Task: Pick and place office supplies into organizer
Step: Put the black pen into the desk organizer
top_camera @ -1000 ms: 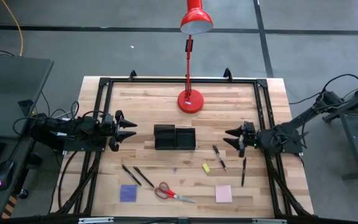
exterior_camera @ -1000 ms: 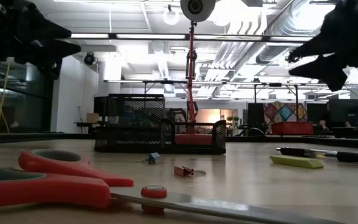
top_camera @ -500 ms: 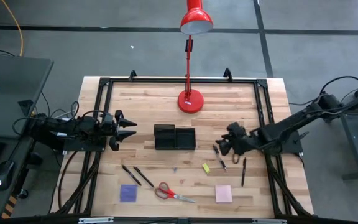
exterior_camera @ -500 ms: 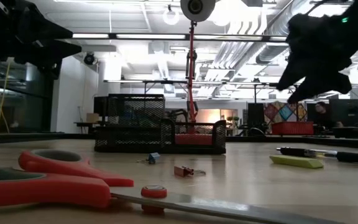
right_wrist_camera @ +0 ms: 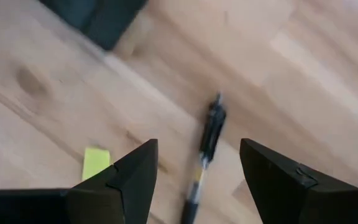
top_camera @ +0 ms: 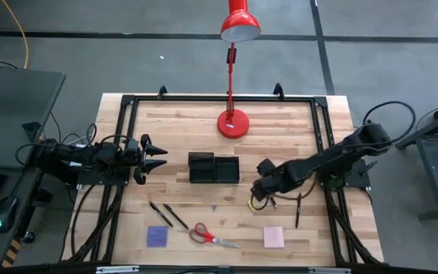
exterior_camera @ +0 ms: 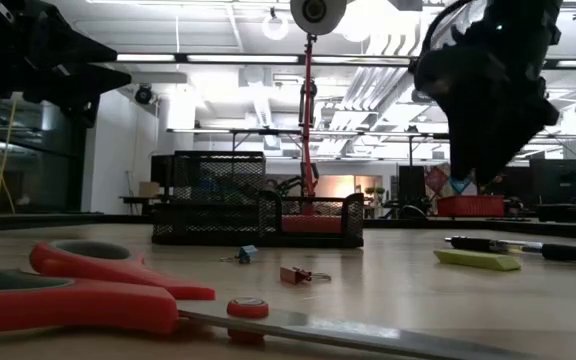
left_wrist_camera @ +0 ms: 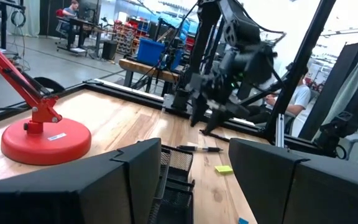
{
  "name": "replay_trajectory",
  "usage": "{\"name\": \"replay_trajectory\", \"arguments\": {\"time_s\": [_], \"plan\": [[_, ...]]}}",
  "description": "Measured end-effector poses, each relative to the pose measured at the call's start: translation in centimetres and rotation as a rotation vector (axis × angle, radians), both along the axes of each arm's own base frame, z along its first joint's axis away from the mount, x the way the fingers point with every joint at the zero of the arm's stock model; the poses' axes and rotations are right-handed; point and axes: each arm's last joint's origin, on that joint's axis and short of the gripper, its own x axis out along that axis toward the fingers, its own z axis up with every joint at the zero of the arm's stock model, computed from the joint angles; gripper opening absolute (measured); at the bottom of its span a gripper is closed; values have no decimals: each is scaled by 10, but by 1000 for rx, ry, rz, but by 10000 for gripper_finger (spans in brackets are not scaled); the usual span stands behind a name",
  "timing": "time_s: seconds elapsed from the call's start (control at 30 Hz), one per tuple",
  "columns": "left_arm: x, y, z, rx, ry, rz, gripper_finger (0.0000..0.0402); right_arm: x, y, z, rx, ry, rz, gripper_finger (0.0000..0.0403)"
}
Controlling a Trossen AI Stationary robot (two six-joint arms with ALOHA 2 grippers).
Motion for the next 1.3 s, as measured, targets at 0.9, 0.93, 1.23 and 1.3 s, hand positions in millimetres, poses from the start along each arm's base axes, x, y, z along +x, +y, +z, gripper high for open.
{"name": "replay_trajectory", "arguments": {"time_s": [0.9,0.93,1.23,1.3], "plan": [[0,-1,0,-15,0,-23,184,-3,2,-43,91,168,-11,222],[0,-1,0,-15,0,-23,184,-3,2,-44,94,164,-11,222],[0,-1,0,-15,1,-23,184,-1,3,-48,109,166,-1,207],[0,-1,0,-15,0,-23,184,0,4,-51,127,178,0,196]]}}
